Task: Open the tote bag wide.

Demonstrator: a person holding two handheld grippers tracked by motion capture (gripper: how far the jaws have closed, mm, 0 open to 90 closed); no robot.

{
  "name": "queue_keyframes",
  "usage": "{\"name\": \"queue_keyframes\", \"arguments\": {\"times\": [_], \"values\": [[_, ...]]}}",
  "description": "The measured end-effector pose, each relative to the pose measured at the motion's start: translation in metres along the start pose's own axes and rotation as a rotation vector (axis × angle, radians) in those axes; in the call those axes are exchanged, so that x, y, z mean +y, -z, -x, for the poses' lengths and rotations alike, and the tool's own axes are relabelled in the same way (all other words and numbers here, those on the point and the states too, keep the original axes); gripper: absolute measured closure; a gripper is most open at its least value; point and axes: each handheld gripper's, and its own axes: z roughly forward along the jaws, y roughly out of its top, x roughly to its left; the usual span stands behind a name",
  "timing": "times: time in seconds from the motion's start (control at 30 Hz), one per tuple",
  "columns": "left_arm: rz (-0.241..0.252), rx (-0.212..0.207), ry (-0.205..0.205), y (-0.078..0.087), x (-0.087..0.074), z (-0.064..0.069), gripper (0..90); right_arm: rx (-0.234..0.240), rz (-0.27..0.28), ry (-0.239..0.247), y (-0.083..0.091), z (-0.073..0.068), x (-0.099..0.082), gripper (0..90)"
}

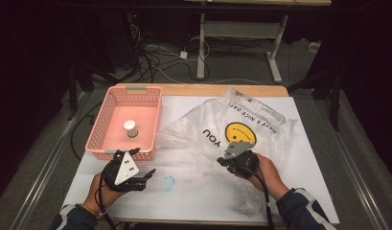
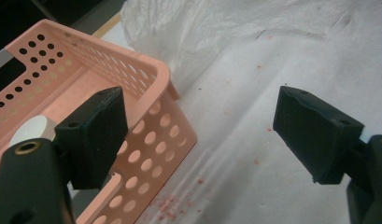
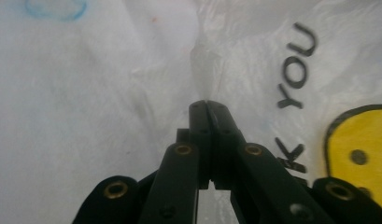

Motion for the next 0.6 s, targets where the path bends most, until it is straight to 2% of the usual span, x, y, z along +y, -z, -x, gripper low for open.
{"name": "queue_keyframes", "arguments": {"times": [0.07, 0.23, 0.4, 0.43, 0.53, 0.6], "values": [[0.0, 0.003, -0.001, 0.0, 0.0, -0.001, 17.5, -0.047, 0.034, 0.001, 0.006, 0.002, 0.002, 90.0], [0.012, 0.021, 0.0, 0.002, 0.006, -0.007, 17.5, -0.152, 0.145, -0.042, 0.025, 0.013, 0.011, 90.0], [0.031, 0.055, -0.015, 0.006, 0.017, -0.015, 17.6, -0.269, 0.189, -0.045, 0.038, 0.024, 0.019, 90.0], [0.033, 0.068, -0.007, 0.008, 0.019, -0.02, 17.5, -0.279, 0.2, -0.052, 0.041, 0.026, 0.02, 90.0], [0.035, 0.083, 0.031, 0.01, 0.022, -0.032, 17.6, -0.355, 0.249, -0.079, 0.053, 0.037, 0.025, 90.0], [0.022, 0.102, 0.044, 0.01, 0.024, -0.041, 17.5, -0.378, 0.286, -0.093, 0.06, 0.042, 0.03, 90.0]]}}
